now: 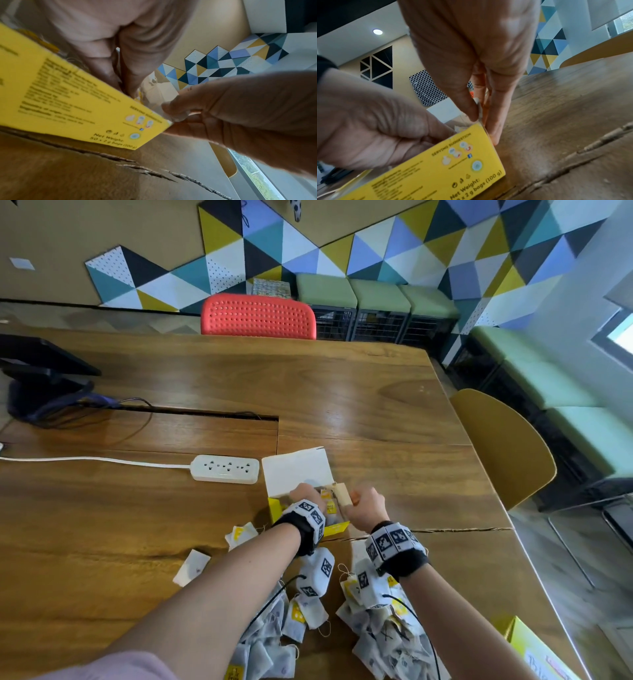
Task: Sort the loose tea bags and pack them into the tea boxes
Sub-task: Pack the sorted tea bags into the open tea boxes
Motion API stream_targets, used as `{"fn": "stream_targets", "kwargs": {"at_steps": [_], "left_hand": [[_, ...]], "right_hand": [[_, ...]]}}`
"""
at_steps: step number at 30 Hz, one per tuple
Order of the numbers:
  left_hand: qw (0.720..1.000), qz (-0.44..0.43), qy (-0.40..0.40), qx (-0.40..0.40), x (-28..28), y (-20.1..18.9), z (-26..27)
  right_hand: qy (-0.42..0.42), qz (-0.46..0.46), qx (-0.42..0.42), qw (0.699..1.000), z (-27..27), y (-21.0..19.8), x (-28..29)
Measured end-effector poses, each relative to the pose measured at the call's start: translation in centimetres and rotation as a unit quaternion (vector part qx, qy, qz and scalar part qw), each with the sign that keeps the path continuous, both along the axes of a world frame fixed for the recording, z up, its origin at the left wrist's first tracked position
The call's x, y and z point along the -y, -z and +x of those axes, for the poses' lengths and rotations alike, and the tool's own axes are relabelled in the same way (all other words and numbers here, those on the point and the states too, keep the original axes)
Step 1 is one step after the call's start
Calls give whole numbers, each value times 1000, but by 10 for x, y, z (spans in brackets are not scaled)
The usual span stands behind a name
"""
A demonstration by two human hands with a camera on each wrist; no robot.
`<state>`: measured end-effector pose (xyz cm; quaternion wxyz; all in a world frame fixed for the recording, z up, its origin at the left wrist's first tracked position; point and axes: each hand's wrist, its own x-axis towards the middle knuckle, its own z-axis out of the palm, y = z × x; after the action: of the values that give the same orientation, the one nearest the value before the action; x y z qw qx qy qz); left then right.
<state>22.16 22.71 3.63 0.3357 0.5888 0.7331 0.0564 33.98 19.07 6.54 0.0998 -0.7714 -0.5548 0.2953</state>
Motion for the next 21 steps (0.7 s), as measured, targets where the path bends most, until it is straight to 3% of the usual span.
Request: {"fn": "stream_targets", "kwargs": {"at_steps": [9, 21], "left_hand": [[1000, 9, 7, -2, -2, 15, 0], [993, 56, 95, 33, 14, 8, -5]], "right_hand": [[-4, 4, -5, 1000, -1, 0, 4], [17, 5, -28, 999, -3, -7, 7]]}}
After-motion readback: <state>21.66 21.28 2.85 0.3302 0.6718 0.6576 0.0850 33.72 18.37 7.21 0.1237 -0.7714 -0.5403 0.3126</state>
